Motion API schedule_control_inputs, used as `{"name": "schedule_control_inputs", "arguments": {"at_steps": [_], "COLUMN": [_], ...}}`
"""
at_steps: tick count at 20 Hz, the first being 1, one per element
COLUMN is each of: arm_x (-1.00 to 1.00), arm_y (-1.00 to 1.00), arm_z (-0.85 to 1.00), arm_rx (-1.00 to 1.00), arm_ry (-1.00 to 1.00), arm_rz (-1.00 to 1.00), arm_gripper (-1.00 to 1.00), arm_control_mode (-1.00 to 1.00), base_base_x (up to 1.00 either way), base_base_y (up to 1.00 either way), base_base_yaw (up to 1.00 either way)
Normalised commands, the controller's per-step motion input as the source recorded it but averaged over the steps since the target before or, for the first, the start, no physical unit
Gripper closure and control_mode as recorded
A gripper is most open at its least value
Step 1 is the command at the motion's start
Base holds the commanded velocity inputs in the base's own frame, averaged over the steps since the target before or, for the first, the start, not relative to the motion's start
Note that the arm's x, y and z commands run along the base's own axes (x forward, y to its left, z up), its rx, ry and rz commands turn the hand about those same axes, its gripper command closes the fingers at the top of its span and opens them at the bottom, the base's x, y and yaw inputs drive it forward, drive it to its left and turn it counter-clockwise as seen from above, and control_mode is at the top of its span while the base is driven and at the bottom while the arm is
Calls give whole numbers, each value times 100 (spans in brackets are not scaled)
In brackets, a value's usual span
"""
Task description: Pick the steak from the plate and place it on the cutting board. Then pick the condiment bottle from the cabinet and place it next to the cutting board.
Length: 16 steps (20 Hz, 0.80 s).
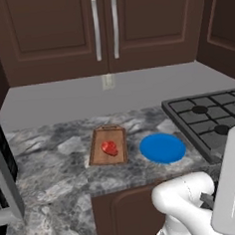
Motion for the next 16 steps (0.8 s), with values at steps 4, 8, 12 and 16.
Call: {"name": "schedule_control_inputs", "arguments": {"at_steps": [4,8,12,16], "arm_x": [0,0,0,0], "arm_y": [0,0,0,0], "arm_z": [0,0,0,0], "arm_rx": [0,0,0,0], "arm_ry": [0,0,0,0], "arm_rz": [0,0,0,0], "arm_gripper": [-100,-100,-100,-100], "arm_control_mode": [100,100,100,100], "base_base_x": [-48,-27,-8,-6], "base_base_y": [-16,-19,-38,-64], "base_base_yaw": [0,1,3,6]}}
